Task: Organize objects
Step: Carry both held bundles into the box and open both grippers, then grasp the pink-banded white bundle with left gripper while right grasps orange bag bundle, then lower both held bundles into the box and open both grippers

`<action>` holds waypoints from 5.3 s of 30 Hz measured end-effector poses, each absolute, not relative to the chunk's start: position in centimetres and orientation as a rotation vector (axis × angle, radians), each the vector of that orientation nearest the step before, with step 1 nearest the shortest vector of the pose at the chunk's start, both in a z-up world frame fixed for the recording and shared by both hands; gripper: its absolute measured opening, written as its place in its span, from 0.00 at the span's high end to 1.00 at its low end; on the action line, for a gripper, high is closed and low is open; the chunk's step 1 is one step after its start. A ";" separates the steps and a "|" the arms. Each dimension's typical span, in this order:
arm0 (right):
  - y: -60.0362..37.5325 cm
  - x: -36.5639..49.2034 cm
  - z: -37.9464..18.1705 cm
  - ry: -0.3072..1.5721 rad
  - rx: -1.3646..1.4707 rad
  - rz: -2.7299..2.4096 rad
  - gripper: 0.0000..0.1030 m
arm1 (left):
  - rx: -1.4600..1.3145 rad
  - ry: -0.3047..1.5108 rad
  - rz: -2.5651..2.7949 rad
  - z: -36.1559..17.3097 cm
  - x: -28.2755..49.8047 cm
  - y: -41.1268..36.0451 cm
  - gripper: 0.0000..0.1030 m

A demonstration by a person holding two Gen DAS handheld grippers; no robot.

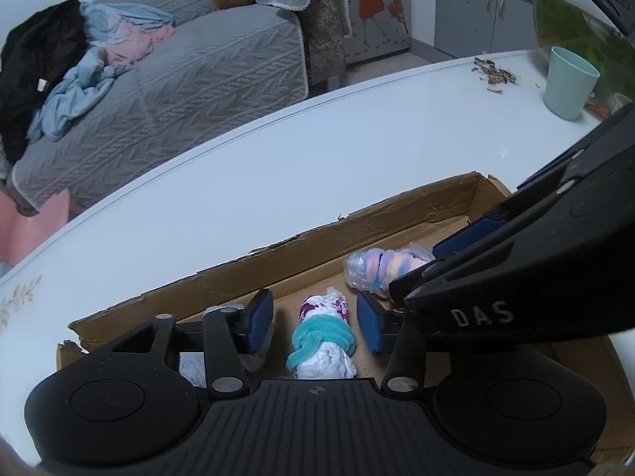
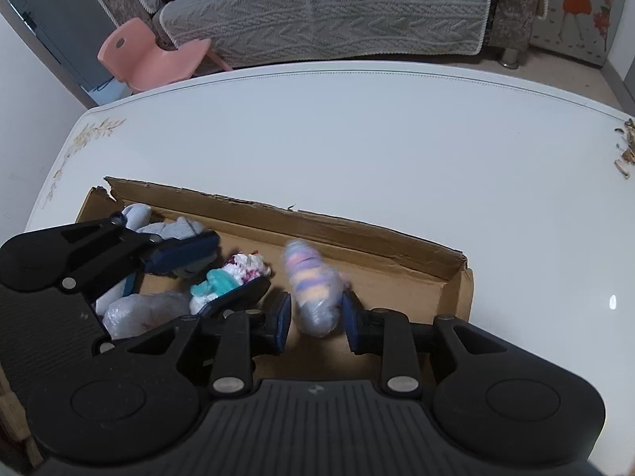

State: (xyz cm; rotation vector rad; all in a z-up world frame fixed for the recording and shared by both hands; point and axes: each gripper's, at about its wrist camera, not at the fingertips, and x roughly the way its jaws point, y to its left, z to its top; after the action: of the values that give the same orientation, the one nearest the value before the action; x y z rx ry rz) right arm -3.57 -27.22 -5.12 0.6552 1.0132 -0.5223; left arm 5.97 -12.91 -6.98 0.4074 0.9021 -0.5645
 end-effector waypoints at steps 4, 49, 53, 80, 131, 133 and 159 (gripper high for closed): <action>-27.1 -4.2 -4.3 0.991 0.670 -0.528 0.69 | 0.392 0.884 -0.569 -5.8 5.7 -12.8 0.41; -2.3 -15.8 -8.0 1.137 0.195 -0.139 0.54 | 0.199 1.141 -0.371 -7.7 -19.3 4.2 0.25; -2.4 -16.3 -7.9 1.133 0.209 -0.149 0.56 | 0.211 1.132 -0.346 -7.9 -18.9 4.2 0.25; -3.7 -18.5 -6.7 1.104 0.338 -0.208 0.61 | 0.222 1.112 -0.354 -7.5 -17.5 4.3 0.72; -25.4 -8.8 -6.3 0.873 0.557 -0.586 0.58 | 0.311 0.991 -0.565 -8.9 3.7 -14.0 0.70; -25.6 -8.9 -6.2 0.860 0.566 -0.590 0.57 | 0.307 0.993 -0.562 -8.9 3.8 -14.1 0.66; -22.9 -11.7 -1.6 0.747 0.594 -0.638 0.24 | 0.212 0.960 -0.508 -1.4 -1.7 -9.0 0.38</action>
State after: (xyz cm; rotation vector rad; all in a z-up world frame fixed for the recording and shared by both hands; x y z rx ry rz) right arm -11.67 -22.93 -1.57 0.5938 0.7470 -0.6384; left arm -1.66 -9.03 -1.38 0.2119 0.9598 -0.5083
